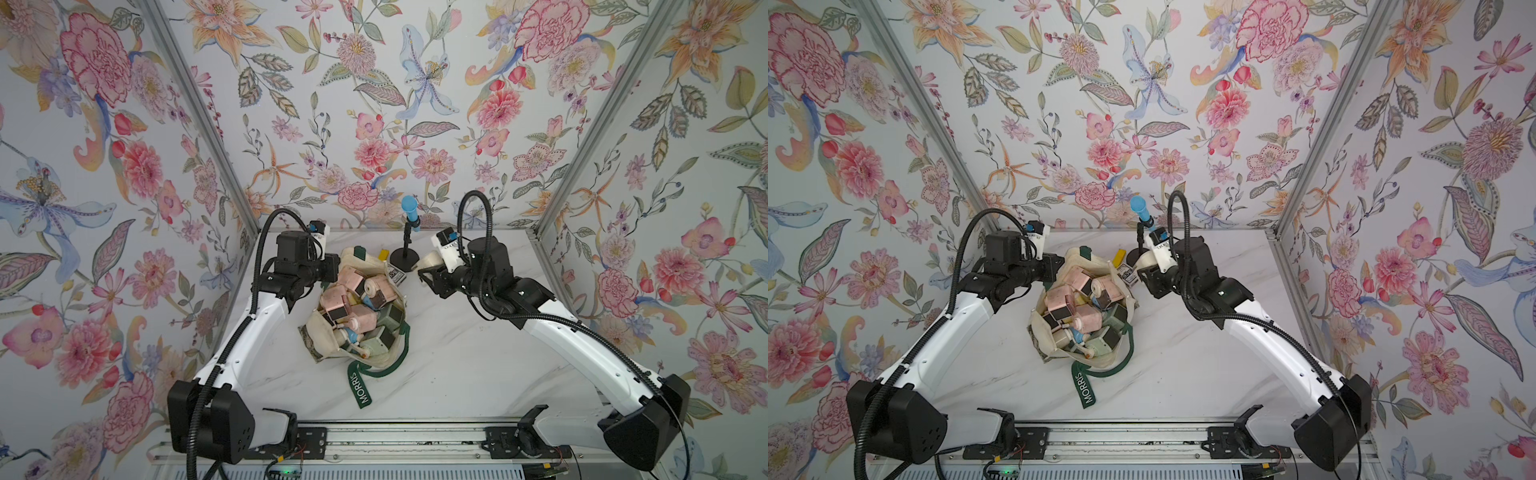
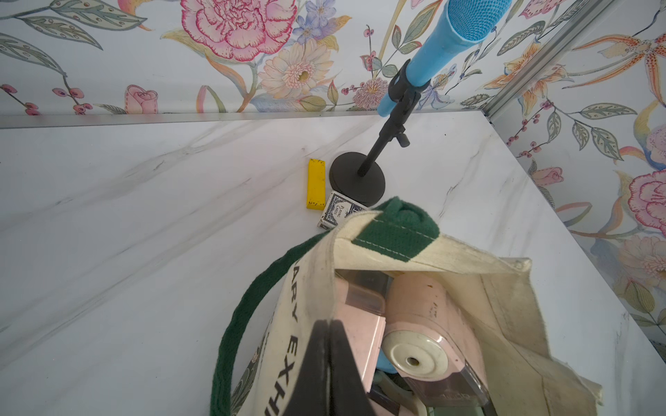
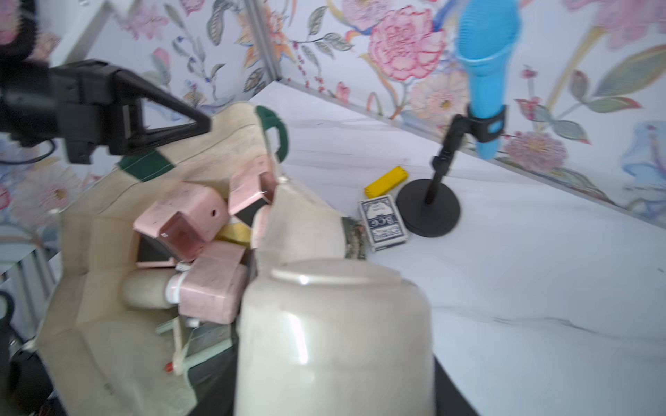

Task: Take out the pencil sharpeners from the tote bags
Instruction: Pick up the pencil sharpener from the canvas bag, then place the pencil sharpener at the center of the board.

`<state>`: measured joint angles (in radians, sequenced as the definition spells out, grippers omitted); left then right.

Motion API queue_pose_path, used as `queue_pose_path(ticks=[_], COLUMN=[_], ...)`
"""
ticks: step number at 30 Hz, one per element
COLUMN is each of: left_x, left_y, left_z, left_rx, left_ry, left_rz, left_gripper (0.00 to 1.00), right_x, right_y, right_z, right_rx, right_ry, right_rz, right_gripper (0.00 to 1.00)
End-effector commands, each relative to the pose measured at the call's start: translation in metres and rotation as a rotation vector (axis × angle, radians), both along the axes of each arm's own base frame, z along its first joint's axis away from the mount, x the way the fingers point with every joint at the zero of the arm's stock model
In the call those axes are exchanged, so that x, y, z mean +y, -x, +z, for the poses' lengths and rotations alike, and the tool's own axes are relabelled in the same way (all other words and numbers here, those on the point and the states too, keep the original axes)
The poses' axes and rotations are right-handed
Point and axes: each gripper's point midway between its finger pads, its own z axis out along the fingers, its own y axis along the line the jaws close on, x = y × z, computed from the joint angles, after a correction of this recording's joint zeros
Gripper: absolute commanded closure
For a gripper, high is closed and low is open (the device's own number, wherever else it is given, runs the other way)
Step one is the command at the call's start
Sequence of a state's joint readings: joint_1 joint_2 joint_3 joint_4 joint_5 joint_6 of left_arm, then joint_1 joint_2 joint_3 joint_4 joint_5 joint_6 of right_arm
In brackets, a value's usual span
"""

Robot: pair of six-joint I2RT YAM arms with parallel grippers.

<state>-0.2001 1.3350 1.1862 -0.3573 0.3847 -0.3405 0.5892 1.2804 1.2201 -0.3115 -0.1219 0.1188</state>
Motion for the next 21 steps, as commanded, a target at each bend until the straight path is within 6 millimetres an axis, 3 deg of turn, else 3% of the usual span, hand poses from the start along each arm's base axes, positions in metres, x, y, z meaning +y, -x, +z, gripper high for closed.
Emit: queue_pose_path(ticks=[1, 4, 7, 15, 21], left_x=[0.005, 0.006, 0.005, 0.006, 0.006], left_y=[0.007, 0.008, 0.008, 0.009, 0.010], left_z=[-0.002, -0.001, 0.000, 0.003, 0.006], left_rx=[0.012, 0.011, 0.006, -0.001, -0.008], left_ry=[-0.008, -0.009, -0.009, -0.006, -0.003], left_rz=[0.018, 0.021, 0.018, 0.019, 0.019], left_gripper=[1.00, 1.00, 1.00, 1.00, 1.00], right_x=[-0.039, -0.060, -0.064, -0.039, -0.034], right_y=[-0.034, -0.056, -0.079, -0.148, -0.197], right_z=[0.007, -0.027, -0.060, -0.131, -0.173], right_rx=[-0.021, 0.052, 0.122, 0.230, 0.269], right_ry=[-0.133, -0.109, -0.066, 0.041, 0.112], right_rz=[-0.209, -0.296, -0.342, -0.387, -0.468], right_gripper=[0.87, 0.87, 0.88, 0.90, 0.90])
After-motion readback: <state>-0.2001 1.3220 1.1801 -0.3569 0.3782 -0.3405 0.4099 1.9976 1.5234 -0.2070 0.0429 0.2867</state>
